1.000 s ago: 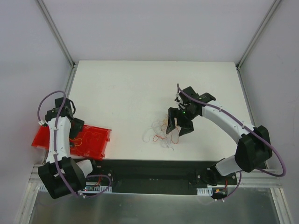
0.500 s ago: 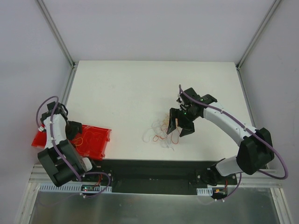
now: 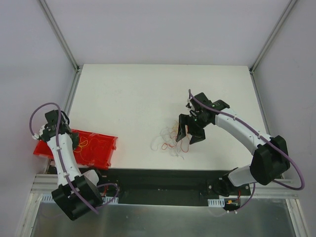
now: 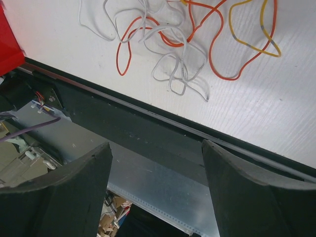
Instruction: Untangle the cables
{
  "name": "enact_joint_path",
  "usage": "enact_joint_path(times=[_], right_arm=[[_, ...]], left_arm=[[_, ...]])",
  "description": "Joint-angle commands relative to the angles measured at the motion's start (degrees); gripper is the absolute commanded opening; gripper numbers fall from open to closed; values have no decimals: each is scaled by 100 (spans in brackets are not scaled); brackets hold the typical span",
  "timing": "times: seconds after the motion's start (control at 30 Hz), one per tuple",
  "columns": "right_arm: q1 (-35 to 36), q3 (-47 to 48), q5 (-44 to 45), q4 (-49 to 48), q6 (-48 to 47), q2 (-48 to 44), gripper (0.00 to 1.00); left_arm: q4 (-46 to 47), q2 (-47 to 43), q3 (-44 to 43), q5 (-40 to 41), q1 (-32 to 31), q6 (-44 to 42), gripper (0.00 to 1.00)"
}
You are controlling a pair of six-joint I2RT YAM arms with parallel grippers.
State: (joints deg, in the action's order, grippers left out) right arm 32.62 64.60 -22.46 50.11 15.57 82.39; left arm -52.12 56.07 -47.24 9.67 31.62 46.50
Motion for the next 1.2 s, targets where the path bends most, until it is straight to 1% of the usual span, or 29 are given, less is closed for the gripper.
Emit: enact_joint_path(times=[0.0,0.13,0.2,0.4,0.53,0.6,0.77,0.8,0.87,0.9,0.97,1.07,1.17], right_arm=[[25,70,-189,25,-195,-83,76],[16,158,-215,60,-292,-39,76],[25,167,-206,96,-327,-56,76],[7,79,-198,96,-283,-118,76],[16,79,-189,61,-257,-109,76],[16,70,-206,34,-222,-100,76],[16,0,-259,-89,-177,-65,76],[7,9,-268,-71,-177,-56,76],[7,9,-259,-80,-186,-91,76],[16,-8,-259,-71,-204,-100,76],[7,-17,-259,-63,-230,-118,76],[16,-44,-276,-36,-257,-92,76],[16,-26,-303,-71,-274,-65,76]], left_arm=[[-386,-245,-92,254,64,-132,0],[-405,-378,-136,517,64,-62,0],[-221,-299,-136,606,64,-132,0],[473,473,31,1019,64,-334,0],[860,1106,338,1037,64,-317,0],[905,1317,461,915,64,-300,0],[888,1301,559,677,-6,-167,0],[809,1231,506,659,-15,-176,3],[607,1021,331,606,-6,-255,22],[493,880,234,571,-6,-290,37],[195,660,-73,518,-6,-387,58],[-122,414,-478,588,-6,-527,74],[-211,343,-838,816,-6,-791,76]])
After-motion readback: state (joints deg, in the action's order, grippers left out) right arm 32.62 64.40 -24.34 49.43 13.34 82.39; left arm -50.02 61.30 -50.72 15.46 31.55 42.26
